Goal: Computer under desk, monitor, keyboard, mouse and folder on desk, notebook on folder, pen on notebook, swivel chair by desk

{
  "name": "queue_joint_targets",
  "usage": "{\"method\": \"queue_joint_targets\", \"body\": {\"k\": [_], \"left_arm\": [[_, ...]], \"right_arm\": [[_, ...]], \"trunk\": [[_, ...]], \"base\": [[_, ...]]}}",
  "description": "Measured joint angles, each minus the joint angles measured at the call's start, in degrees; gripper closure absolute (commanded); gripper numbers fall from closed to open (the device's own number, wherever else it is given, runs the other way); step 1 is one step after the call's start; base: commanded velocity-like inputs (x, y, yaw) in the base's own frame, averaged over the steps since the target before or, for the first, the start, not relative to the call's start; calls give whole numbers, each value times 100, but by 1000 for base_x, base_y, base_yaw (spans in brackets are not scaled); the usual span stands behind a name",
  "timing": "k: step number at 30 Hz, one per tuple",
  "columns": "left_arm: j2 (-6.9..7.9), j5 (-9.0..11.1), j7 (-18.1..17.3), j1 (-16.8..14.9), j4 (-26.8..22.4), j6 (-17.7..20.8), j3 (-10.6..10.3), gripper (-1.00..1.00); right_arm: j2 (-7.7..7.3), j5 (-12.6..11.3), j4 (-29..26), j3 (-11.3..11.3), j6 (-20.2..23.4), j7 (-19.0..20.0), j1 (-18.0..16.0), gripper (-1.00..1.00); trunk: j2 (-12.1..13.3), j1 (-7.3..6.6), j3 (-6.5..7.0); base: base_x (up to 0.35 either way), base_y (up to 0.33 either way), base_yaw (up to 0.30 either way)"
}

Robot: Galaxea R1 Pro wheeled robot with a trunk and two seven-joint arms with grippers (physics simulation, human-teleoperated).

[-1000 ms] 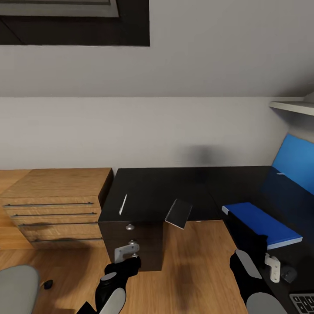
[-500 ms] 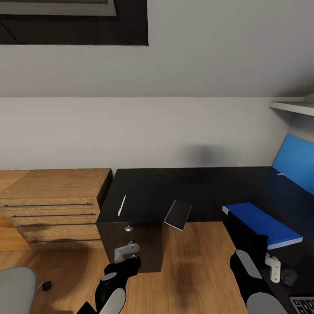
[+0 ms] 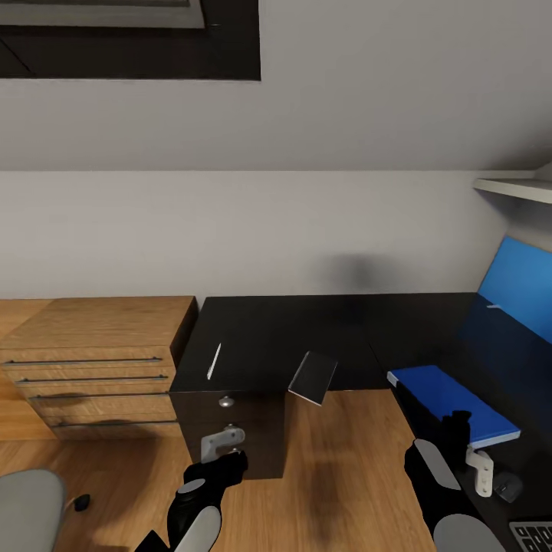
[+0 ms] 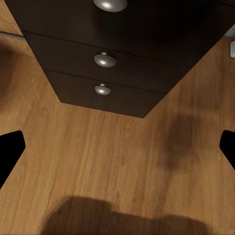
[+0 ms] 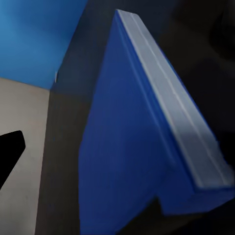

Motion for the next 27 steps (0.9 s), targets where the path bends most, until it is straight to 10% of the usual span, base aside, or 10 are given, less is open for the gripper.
{"method": "queue_joint_targets", "body": {"k": [27], "left_arm": [[1, 15, -5, 0, 73, -1, 9, -100]], "right_arm": [[41, 33, -135, 46, -16, 67, 0, -100]], "trunk": [[0, 0, 0]], "base": [[-40, -15, 0]]}}
